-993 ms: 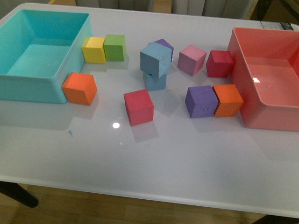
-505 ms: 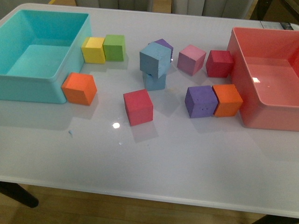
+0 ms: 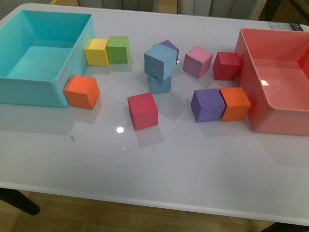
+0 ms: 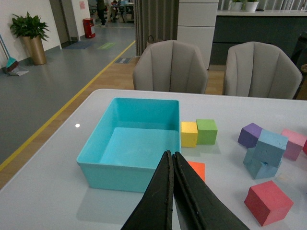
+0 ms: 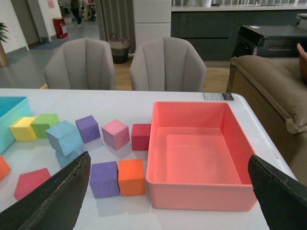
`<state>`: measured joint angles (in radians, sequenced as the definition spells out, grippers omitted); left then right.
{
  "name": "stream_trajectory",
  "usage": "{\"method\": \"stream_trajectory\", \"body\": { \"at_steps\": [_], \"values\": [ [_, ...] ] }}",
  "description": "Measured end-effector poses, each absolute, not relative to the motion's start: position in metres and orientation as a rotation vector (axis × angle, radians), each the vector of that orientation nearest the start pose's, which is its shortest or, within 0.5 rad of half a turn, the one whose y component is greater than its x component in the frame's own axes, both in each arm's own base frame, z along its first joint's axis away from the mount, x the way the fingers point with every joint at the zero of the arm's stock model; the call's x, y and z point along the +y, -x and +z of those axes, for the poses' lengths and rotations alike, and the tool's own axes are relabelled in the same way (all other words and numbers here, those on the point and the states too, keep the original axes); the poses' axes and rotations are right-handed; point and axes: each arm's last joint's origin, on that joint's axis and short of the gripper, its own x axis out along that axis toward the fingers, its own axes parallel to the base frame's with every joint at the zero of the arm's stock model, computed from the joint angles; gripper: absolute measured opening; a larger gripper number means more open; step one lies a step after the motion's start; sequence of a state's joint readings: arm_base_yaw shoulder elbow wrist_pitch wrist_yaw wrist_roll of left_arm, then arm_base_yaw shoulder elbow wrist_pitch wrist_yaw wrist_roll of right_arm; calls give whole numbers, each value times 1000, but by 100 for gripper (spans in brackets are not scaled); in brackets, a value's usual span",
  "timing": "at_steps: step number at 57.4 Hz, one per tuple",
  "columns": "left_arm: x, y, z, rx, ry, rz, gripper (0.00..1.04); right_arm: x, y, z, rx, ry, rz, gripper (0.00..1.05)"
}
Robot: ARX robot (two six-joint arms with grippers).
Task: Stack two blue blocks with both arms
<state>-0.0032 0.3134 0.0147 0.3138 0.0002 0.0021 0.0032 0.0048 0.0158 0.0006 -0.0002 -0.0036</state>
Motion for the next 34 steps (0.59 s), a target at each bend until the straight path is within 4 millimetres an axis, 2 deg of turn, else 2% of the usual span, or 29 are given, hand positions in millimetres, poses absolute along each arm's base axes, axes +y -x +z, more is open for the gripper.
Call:
{"method": "stream_trajectory", "body": {
  "at_steps": [26, 34],
  "values": [
    [0, -108, 171, -15, -2, -3, 2, 0, -97, 169, -12, 3, 3, 96],
    [0, -98, 168, -2, -2, -3, 2, 0, -97, 169, -12, 3, 3, 96]
  ]
}}
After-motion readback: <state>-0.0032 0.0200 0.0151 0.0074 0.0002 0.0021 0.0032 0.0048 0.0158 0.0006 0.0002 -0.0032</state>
